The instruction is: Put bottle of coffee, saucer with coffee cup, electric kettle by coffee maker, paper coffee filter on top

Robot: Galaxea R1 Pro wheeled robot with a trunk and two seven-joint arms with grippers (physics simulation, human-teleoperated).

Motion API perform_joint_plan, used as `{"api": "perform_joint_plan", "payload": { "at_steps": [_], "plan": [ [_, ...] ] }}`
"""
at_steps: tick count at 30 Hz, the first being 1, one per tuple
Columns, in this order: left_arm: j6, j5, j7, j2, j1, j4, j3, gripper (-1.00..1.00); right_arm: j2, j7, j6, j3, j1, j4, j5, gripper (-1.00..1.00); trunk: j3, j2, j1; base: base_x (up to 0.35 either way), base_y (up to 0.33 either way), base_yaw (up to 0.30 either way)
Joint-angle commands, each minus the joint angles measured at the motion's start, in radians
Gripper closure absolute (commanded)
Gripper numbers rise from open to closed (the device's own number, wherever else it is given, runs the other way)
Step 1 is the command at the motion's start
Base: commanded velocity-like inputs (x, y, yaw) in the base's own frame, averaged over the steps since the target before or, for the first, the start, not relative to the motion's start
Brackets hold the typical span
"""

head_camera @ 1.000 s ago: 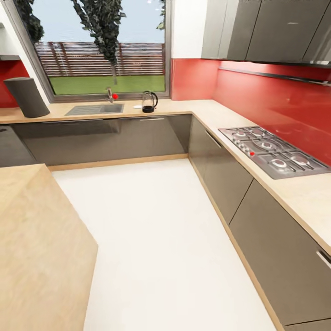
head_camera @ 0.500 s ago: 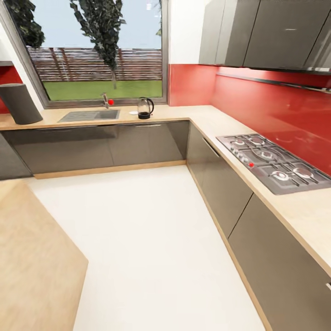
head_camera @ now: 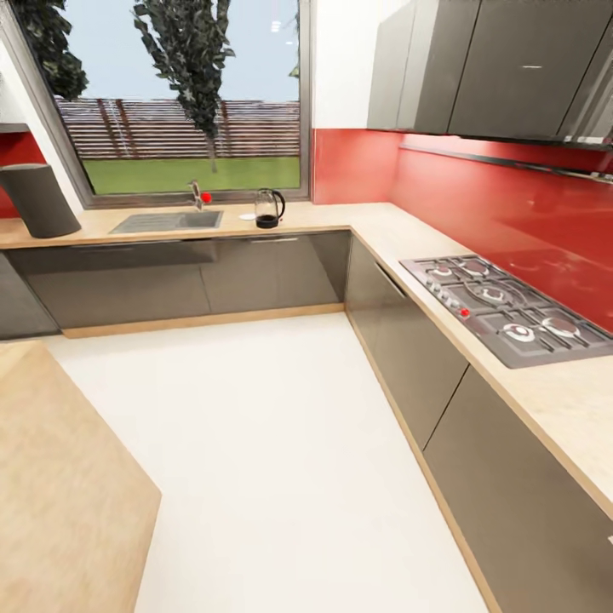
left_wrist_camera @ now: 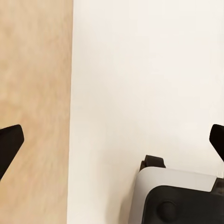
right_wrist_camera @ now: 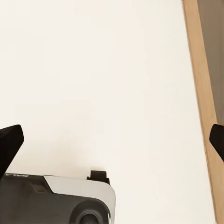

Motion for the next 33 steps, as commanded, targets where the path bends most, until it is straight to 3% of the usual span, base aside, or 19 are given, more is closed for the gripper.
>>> {"api": "perform_joint_plan", "payload": {
  "at_steps": [1, 33],
  "plan": [
    [-0.003, 0.006, -0.002, 0.000, -0.001, 0.001, 0.000, -1.00, 0.000, -0.003, -0.002, 0.000, -0.001, 0.000, 0.009, -1.00, 0.000, -0.002, 0.001, 0.000, 0.000, 0.000],
    [-0.003, 0.006, -0.002, 0.000, -0.002, 0.022, 0.000, -1.00, 0.000, -0.002, -0.003, 0.000, -0.001, 0.002, 0.009, -1.00, 0.050, -0.002, 0.001, 0.002, 0.000, -0.006]
  ]
}}
